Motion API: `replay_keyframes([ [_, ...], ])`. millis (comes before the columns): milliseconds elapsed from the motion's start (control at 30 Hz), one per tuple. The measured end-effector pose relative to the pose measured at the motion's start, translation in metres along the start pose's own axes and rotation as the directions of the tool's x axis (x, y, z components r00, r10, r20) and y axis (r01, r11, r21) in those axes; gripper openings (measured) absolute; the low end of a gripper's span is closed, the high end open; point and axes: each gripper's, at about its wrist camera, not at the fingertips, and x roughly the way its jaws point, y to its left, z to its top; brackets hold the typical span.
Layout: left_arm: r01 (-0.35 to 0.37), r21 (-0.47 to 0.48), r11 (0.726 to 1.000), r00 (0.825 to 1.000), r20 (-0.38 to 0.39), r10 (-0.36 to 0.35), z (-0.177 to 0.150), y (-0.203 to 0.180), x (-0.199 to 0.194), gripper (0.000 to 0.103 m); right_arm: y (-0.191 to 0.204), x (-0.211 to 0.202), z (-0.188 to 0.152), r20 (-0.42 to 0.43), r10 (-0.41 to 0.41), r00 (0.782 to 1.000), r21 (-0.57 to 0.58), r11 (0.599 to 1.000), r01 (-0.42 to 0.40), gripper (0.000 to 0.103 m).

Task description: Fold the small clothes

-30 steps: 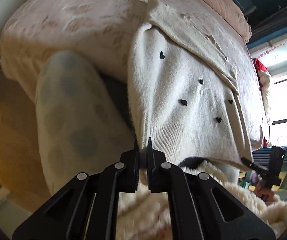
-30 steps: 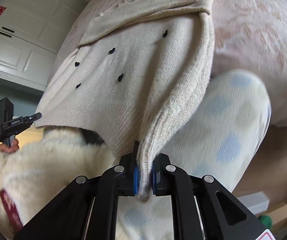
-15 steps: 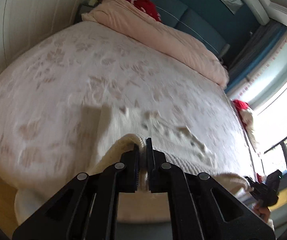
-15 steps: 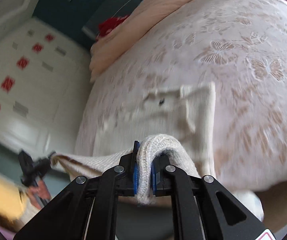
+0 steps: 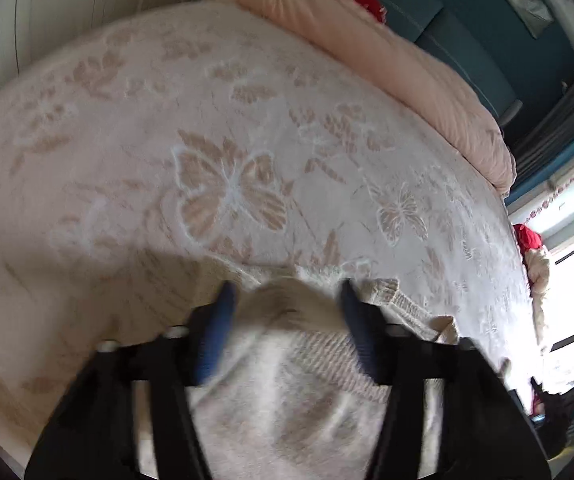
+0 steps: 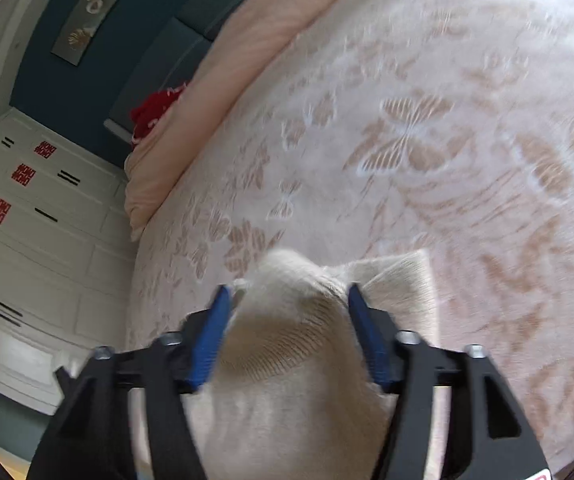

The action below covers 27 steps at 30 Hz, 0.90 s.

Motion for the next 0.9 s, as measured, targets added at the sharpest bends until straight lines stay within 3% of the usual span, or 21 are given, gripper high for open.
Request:
replay_keyframes([
  [67, -0.011, 0.065, 0.998, 0.999, 0.035, 0.009, -0.004, 0.001, -0.010, 0.073, -0.002, -0.014, -0.006, 0.043, -0.018, 0.999, -0.045, 0.999, 0.020, 0.074],
  [133, -0.012, 0.133, 0.991, 1.000, 0.017, 0.010, -0.007, -0.003, -0.006, 0.074, -0.002, -0.008, -0.014, 0.006, -0.086, 0.996, -0.110, 0.990, 0.086, 0.074],
  [267, -0.033, 0.247, 0.968, 0.990, -0.124, 0.066, -0.018, -0.017, 0.032, 0.074, 0.000, 0.027, -0.036, -0.094, -0.219, 0.971, -0.255, 0.948, 0.189, 0.072],
  [300, -0.036, 0.257, 0.966, 0.985, -0.156, 0.078, -0.019, -0.019, 0.041, 0.066, 0.001, 0.034, -0.041, -0.102, -0.233, 0.967, -0.285, 0.938, 0.196, 0.066],
  [333, -0.051, 0.276, 0.960, 0.979, -0.177, 0.103, -0.021, -0.022, 0.051, 0.039, 0.003, 0.039, -0.044, -0.111, -0.237, 0.965, -0.302, 0.933, 0.195, 0.039],
  [367, -0.074, 0.296, 0.952, 0.974, -0.183, 0.132, -0.020, -0.024, 0.056, 0.024, 0.004, 0.042, -0.047, -0.126, -0.235, 0.964, -0.313, 0.931, 0.186, 0.009],
  [433, -0.065, 0.284, 0.957, 0.978, -0.172, 0.117, -0.014, -0.026, 0.052, 0.013, 0.012, 0.037, -0.041, -0.113, -0.211, 0.971, -0.303, 0.938, 0.168, 0.007],
  [500, -0.030, 0.238, 0.971, 0.992, -0.115, 0.059, 0.000, -0.027, 0.030, 0.009, 0.027, 0.011, -0.026, -0.018, -0.134, 0.991, -0.285, 0.950, 0.123, 0.007],
  [567, -0.024, 0.203, 0.979, 0.997, -0.073, 0.039, 0.014, -0.027, 0.015, 0.009, 0.034, -0.008, -0.011, 0.048, -0.097, 0.994, -0.262, 0.959, 0.106, 0.007],
  [633, -0.085, 0.184, 0.979, 0.993, -0.065, 0.099, 0.021, -0.021, 0.023, 0.010, 0.027, -0.005, -0.002, 0.052, -0.123, 0.991, -0.237, 0.963, 0.132, 0.007],
  [700, -0.119, 0.188, 0.975, 0.983, -0.113, 0.142, 0.019, -0.014, 0.048, 0.012, 0.001, 0.033, -0.005, -0.035, -0.218, 0.975, -0.223, 0.953, 0.205, 0.008],
  [767, -0.153, 0.190, 0.970, 0.965, -0.182, 0.188, 0.010, -0.004, 0.078, 0.014, -0.028, 0.073, -0.016, -0.175, -0.286, 0.942, -0.189, 0.949, 0.253, 0.009],
  [800, -0.148, 0.191, 0.970, 0.968, -0.173, 0.182, 0.006, -0.003, 0.079, 0.015, -0.029, 0.073, -0.018, -0.174, -0.279, 0.944, -0.186, 0.951, 0.247, 0.011],
  [867, -0.139, 0.182, 0.973, 0.981, -0.113, 0.161, 0.001, -0.003, 0.059, 0.028, -0.016, 0.050, -0.016, -0.091, -0.249, 0.964, -0.191, 0.955, 0.229, 0.019],
  [900, -0.156, 0.178, 0.972, 0.979, -0.100, 0.176, 0.000, -0.004, 0.048, 0.042, -0.006, 0.033, -0.016, -0.048, -0.243, 0.969, -0.204, 0.952, 0.229, 0.021],
])
